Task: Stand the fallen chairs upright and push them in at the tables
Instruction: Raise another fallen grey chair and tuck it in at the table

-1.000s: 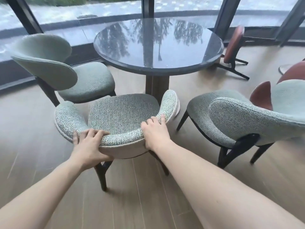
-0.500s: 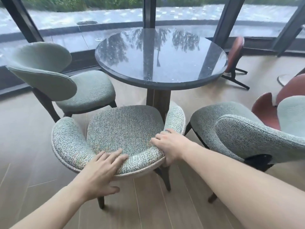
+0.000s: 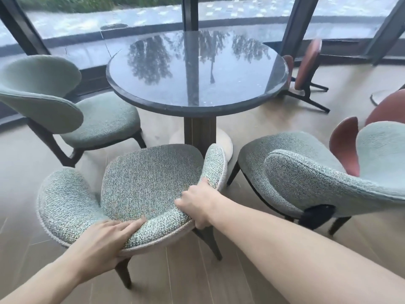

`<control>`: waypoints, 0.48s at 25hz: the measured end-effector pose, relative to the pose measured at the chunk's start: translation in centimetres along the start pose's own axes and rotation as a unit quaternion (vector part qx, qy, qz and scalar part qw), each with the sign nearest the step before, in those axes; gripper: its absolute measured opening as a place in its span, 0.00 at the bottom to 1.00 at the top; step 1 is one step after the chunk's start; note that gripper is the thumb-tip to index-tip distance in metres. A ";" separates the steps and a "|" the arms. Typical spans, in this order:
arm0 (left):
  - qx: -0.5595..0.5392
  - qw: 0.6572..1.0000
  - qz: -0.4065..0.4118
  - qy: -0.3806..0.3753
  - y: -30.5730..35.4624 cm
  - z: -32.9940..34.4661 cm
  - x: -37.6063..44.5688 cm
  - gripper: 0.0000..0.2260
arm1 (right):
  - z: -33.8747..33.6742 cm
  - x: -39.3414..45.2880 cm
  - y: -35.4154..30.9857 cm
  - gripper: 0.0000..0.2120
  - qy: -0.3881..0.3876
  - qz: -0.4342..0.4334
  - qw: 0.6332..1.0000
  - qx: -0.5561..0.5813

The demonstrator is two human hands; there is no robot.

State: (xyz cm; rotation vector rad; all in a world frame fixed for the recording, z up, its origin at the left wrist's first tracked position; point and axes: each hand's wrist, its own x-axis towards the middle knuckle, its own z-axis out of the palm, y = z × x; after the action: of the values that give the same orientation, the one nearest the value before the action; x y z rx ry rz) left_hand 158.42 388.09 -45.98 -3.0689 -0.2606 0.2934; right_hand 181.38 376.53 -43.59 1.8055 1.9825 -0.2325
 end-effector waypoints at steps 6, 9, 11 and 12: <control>-0.039 0.999 -0.007 -0.020 4.8 -0.8 0.8 0.42 | 2.0 -3.9 0.9 0.22 -0.003 0.001 1.000 -0.021; -0.035 0.999 -0.007 -0.008 6.9 -0.9 1.7 0.41 | 3.1 -5.7 1.5 0.21 0.007 0.017 1.000 -0.018; -0.034 0.999 0.007 0.001 8.0 -1.1 2.4 0.41 | 3.7 -6.5 2.2 0.22 0.007 0.020 1.000 -0.017; -0.031 0.999 0.014 0.007 8.6 -1.2 2.8 0.41 | 4.1 -7.0 2.6 0.23 0.007 0.024 1.000 -0.017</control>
State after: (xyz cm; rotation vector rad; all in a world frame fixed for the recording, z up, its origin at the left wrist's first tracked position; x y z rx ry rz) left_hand 162.77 380.05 -45.87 -3.1363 -0.2307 0.2692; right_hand 185.09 368.87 -43.75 1.8350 1.9388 -0.1705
